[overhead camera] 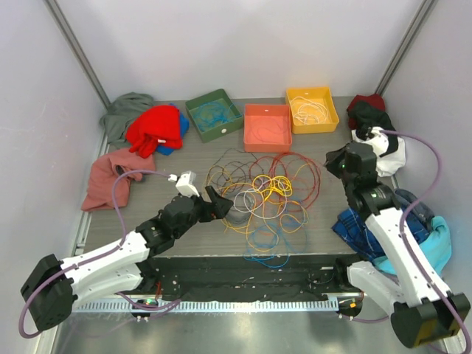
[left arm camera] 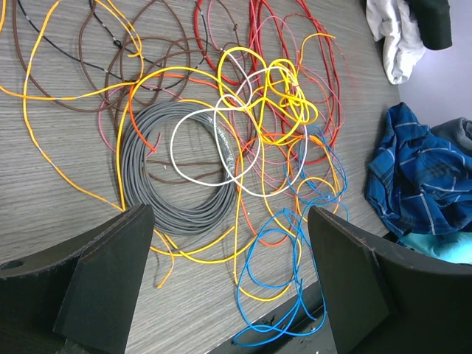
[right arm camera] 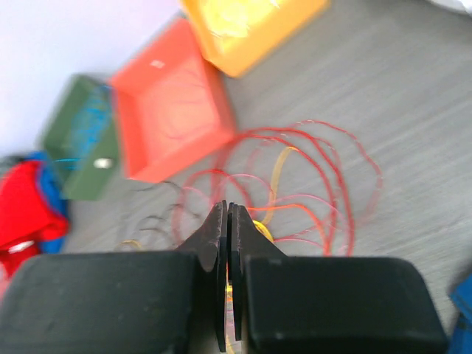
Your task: Untangle the cables
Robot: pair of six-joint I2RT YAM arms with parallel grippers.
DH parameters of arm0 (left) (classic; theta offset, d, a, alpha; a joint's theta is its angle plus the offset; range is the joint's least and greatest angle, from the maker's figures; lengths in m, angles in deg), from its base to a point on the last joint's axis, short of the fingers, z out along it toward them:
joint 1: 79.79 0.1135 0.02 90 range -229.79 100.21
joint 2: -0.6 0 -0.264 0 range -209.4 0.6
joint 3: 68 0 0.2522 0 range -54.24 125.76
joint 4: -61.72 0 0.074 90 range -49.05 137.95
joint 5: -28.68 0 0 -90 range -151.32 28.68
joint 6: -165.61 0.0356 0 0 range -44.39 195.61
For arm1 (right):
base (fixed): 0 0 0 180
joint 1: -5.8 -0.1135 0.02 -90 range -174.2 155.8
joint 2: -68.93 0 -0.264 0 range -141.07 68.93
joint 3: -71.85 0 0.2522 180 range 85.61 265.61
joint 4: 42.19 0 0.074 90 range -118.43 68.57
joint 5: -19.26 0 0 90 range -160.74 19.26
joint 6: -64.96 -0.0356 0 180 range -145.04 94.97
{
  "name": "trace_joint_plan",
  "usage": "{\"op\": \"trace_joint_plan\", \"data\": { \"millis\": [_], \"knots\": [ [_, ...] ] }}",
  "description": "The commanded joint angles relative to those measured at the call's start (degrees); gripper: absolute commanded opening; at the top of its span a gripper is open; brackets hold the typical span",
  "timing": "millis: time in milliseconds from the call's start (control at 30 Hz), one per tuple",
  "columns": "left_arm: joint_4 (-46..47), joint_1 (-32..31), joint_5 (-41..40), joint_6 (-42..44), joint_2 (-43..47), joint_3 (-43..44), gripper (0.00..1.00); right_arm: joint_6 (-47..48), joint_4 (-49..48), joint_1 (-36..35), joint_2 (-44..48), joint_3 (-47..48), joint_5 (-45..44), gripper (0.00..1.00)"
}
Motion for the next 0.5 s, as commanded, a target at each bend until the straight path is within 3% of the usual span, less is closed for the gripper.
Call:
{"op": "trace_joint_plan", "data": {
  "millis": [0, 233, 300, 333, 367, 467],
  "knots": [
    [3.5, -0.3, -1.8, -0.3, 1.2, 0.4, 0.90, 1.9, 3.5, -0.5, 5.5, 5.7, 4.2, 0.01],
    [4.2, -0.3, -3.8, 1.7, 2.5, 1.9, 0.90, 5.3, 7.3, -0.6, 1.9, 19.7, 11.7, 0.01],
    [4.0, -0.2, -3.8, 1.7, 2.7, 2.2, 0.90, 5.7, 8.5, -0.8, 0.3, 18.8, 9.8, 0.15],
    [4.0, -0.3, -3.7, 1.3, 2.8, 2.0, 0.90, 5.8, 8.9, -0.8, -1.1, 16.8, 9.2, 0.33],
    [4.0, -0.2, -3.5, 1.0, 2.7, 2.0, 0.90, 5.6, 8.9, -0.8, -1.8, 15.3, 7.8, 0.41],
    [3.4, -0.3, -2.9, 0.3, 2.9, 1.3, 0.90, 4.4, 8.3, -0.6, -5.4, 9.7, 6.2, 0.54]
  ]
}}
